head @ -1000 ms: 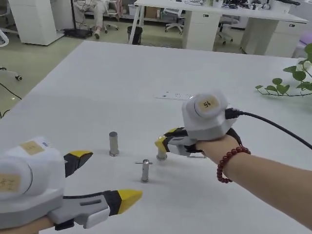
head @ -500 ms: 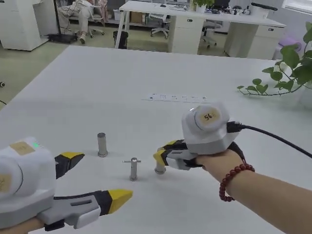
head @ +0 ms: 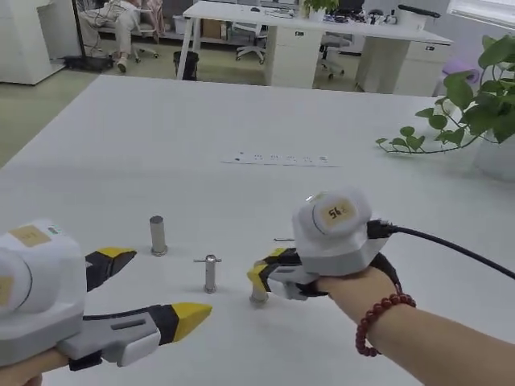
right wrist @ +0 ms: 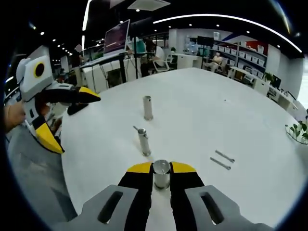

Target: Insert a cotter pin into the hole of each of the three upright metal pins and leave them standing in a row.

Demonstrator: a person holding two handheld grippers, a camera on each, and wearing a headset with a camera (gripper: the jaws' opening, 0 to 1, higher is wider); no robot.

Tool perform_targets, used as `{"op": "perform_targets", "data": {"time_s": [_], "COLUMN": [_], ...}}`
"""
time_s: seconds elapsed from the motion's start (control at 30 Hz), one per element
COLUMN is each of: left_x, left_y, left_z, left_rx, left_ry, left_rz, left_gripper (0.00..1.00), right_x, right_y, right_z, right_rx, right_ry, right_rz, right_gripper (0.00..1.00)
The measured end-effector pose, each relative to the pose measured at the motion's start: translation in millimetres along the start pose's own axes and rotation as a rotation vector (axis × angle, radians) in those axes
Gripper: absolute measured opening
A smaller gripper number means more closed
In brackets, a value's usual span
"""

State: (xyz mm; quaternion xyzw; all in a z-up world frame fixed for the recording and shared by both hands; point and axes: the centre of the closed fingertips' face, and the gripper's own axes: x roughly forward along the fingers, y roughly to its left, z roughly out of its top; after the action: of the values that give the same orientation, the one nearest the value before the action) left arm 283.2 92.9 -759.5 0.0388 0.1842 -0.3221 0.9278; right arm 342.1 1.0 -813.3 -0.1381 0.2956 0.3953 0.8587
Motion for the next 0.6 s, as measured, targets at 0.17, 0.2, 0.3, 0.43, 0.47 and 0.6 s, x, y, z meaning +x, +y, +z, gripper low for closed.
{"op": "perform_targets", "data": {"time_s": [0.17,0.2,0.3,0.43,0.47,0.6], "left_x": [-1.4,-1.9,-2.8,-3.4,-3.4,-3.3], "left_y": [-2.1,-2.1,-1.8,-2.5,-2.7,-5.1], "left_z": [-1.1,-1.4,-1.9,-2.5,-2.7,-3.4], "left_rx": [0.009,0.011,0.009,0.011,0.008,0.008], "left_ry": [0.005,0.005,0.004,0.007,0.007,0.011], "left_rz": [-0.004,-0.003,-0.002,-0.002,-0.002,-0.004], "left_gripper": [0.72,0.72,0.71,0.71,0.71,0.70], "right_x": [-0.2,-1.1,-1.2,-2.1,-2.3,-2.2], "right_y": [5.0,5.6,6.3,7.3,7.5,8.6], "right_z": [-6.7,-7.8,-7.3,-8.0,-8.1,-7.9], "right_rx": [0.007,0.009,0.020,0.015,0.029,0.044], "right_ry": [0.002,-0.001,-0.011,-0.017,-0.020,-0.019], "right_rz": [0.001,0.001,0.004,0.003,0.003,0.006], "right_gripper": [0.13,0.13,0.13,0.13,0.14,0.15]}}
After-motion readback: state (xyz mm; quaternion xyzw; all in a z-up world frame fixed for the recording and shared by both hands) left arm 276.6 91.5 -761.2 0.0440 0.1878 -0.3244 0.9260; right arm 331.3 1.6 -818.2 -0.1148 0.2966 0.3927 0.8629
